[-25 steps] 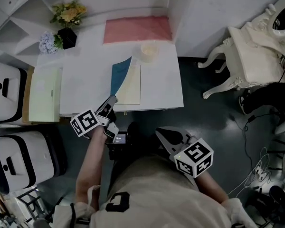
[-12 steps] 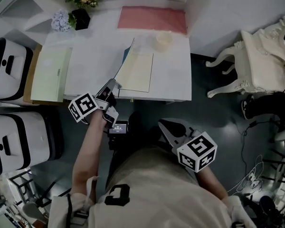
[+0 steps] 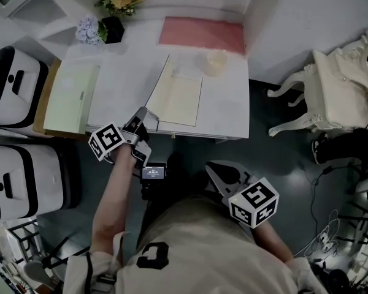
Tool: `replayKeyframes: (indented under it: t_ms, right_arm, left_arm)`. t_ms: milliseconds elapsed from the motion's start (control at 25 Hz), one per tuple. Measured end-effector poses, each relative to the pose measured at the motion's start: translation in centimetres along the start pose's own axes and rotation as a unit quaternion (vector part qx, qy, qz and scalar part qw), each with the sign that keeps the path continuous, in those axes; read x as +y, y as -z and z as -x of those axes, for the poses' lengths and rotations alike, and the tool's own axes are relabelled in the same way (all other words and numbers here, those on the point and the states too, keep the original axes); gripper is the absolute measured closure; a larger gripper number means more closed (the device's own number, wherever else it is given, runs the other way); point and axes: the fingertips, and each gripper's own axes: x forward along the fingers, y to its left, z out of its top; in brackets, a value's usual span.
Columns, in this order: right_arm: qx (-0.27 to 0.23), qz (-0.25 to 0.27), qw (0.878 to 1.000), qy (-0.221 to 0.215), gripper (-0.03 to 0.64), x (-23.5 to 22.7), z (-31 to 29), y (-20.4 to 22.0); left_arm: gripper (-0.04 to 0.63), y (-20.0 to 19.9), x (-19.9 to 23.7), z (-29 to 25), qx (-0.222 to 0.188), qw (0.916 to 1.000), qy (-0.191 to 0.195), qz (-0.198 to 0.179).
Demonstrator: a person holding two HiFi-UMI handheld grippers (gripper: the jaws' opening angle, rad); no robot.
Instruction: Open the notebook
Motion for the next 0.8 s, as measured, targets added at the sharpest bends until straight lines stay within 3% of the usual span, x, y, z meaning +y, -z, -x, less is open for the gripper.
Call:
replayKeyframes:
  t_ms: [280,520,800]
  right_arm:
    - [0.0,0.0,1.0,0.006,0.594,0.1,-0.9,-0.6]
    - [0.003,0.005,1.0,0.019,0.594,0.0,-2.1,-1.8]
    - [0.016,0.024,0.999,0.026,0.594,0.1,-4.1,-3.2]
  left_arm:
    - [0.58,-1.3,1.2,0.8,-0.008,0.9998,-0.016,-0.006]
    - [0.58,-2.6,1.9,1.3,0.0,0.9973,-0.038,-0.063]
    - [0.58,-3.6,4.0,1.7,-0.008,0.9965,-0.056,-0.063]
